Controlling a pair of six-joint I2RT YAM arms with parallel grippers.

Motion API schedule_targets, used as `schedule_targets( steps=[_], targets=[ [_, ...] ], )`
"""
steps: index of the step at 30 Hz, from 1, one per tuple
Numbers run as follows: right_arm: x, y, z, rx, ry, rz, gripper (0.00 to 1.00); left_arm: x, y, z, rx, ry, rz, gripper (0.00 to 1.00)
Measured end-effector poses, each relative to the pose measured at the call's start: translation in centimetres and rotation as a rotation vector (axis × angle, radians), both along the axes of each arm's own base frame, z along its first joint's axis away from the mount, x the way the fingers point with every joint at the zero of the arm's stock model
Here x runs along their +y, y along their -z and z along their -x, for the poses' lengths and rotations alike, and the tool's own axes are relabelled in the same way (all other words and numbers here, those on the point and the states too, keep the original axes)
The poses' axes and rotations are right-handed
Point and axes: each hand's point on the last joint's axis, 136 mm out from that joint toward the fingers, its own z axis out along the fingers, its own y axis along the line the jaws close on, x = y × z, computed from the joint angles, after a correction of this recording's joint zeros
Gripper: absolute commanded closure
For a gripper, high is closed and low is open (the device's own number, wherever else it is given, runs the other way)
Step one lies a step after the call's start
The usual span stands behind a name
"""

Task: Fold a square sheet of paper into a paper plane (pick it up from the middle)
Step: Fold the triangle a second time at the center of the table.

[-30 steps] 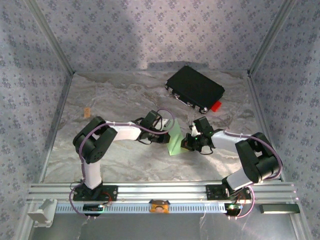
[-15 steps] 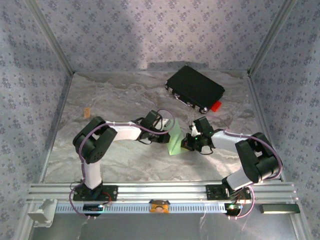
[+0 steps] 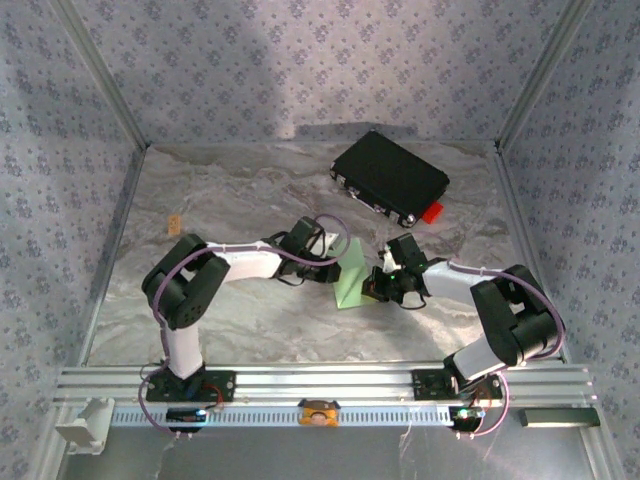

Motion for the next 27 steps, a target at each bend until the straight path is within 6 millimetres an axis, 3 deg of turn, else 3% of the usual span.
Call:
schedule_targets(
  steps=[27],
  targets=[
    [-0.2, 0.0, -0.1, 0.001, 0.007, 0.0, 1.0, 0.0, 1.2, 0.2, 0.007, 0.023, -0.028, 1.0]
  ],
)
